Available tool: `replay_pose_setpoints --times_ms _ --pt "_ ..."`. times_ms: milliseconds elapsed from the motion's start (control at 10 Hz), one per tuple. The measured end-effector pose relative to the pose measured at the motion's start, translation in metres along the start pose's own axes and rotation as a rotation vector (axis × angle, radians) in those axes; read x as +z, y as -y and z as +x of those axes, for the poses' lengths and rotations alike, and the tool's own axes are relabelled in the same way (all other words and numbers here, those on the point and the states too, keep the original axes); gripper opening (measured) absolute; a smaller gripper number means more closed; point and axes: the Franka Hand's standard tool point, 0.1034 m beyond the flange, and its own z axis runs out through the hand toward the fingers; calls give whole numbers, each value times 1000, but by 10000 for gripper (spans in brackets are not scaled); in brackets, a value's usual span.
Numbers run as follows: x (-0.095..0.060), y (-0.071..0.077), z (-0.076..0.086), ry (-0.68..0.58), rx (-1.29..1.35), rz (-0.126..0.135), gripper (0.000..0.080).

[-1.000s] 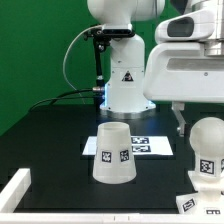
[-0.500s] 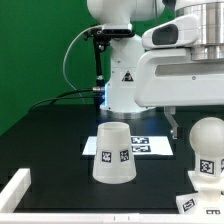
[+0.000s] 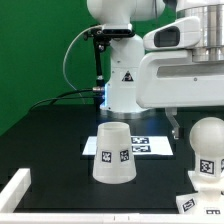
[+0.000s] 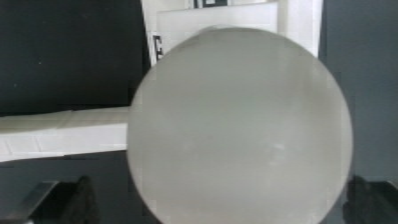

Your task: Assemble lamp

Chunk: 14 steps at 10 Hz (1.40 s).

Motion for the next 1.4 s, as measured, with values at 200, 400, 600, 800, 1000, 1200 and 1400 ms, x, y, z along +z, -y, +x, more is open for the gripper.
replay_pose_setpoints --times_ms 200,400,600,800,1000,1200,1400 --pt "8 5 -10 27 28 11 699" --pt "17 11 -15 29 48 2 699" --pt "17 9 -14 28 50 0 575" --pt "17 9 -14 28 50 -1 574" --pt "17 8 -14 28 51 -1 574" --pt "17 7 -14 4 150 -7 574" --pt "18 7 -15 6 455 -13 576"
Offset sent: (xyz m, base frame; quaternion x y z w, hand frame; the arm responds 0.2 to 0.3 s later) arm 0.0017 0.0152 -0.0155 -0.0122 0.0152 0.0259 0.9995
